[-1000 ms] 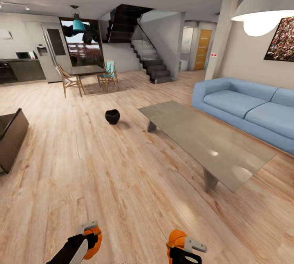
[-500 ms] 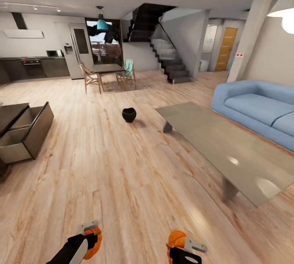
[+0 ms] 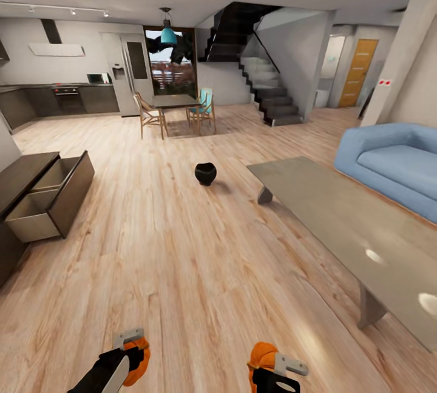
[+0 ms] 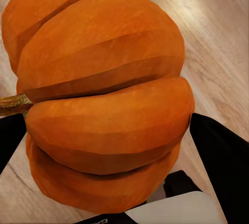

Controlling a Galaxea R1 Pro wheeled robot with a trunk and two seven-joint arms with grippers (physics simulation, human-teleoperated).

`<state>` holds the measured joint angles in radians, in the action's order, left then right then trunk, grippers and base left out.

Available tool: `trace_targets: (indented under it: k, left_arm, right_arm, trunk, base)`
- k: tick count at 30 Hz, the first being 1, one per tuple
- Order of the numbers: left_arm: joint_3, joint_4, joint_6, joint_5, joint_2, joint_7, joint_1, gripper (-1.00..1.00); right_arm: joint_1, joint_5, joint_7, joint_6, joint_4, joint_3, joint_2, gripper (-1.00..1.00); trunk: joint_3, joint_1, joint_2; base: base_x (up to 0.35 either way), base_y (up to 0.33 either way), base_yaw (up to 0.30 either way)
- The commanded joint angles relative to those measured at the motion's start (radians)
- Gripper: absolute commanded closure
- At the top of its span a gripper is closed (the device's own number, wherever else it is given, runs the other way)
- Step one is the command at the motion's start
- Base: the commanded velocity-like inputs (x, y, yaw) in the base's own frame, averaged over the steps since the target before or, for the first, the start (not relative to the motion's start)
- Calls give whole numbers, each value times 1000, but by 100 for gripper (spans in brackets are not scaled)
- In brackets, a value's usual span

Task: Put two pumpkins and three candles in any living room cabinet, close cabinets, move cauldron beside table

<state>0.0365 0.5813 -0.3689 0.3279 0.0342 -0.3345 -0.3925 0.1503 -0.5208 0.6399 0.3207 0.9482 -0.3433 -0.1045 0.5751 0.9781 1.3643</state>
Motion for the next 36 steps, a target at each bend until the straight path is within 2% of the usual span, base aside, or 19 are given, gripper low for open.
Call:
trace_targets:
  k: [1,8,11,13,16,18,20,22,23,28,36]
  left_arm:
    - [1,-2,2,-3,1,-3,0,100]
    - [1,-10,10,-1,5,-1,0,100]
    - [1,-28,13,2,26,2,0,100]
    - [-2,-67,25,4,42,6,0,100]
    - [-6,-138,84,9,69,38,0,100]
    - [-6,-187,140,9,80,95,0,100]
    - [-6,-206,162,9,89,138,0,100]
    - [-6,-216,176,8,102,166,0,100]
    - [-6,-218,194,8,104,171,0,100]
    - [-6,-280,282,7,107,176,0,100]
    - [0,-302,295,2,103,176,0,100]
  right_arm:
    - [0,1,-2,-1,0,1,1,100]
    - [1,2,-2,-13,-32,4,2,100]
    - [4,2,-3,-80,-88,2,1,100]
    - [6,2,-3,-93,-100,0,1,100]
    - [9,2,-5,-100,-126,0,2,100]
    - [11,5,-31,-103,-164,1,1,100]
    - [12,23,-92,-104,-186,1,1,100]
    - [13,89,-218,-105,-200,4,0,100]
    - [13,118,-252,-112,-203,8,-2,100]
    - [12,148,-286,-168,-210,13,-4,100]
    - [12,157,-278,-177,-213,5,-17,100]
  trunk:
    - [0,0,0]
    - [0,0,0]
    - [0,0,0]
    - [0,0,0]
    - [0,0,0]
    - [0,0,0]
    - [0,0,0]
    - [0,0,0]
    - [0,0,0]
    - [0,0,0]
    - [0,0,0]
  base:
    - [308,83,2]
    - [313,75,125]
    - [315,71,210]
    - [316,73,67]
    - [316,78,23]
    - [316,80,6]
    - [316,81,2]
    - [316,81,1]
    - [316,81,0]
    - [317,45,0]
    - [284,3,135]
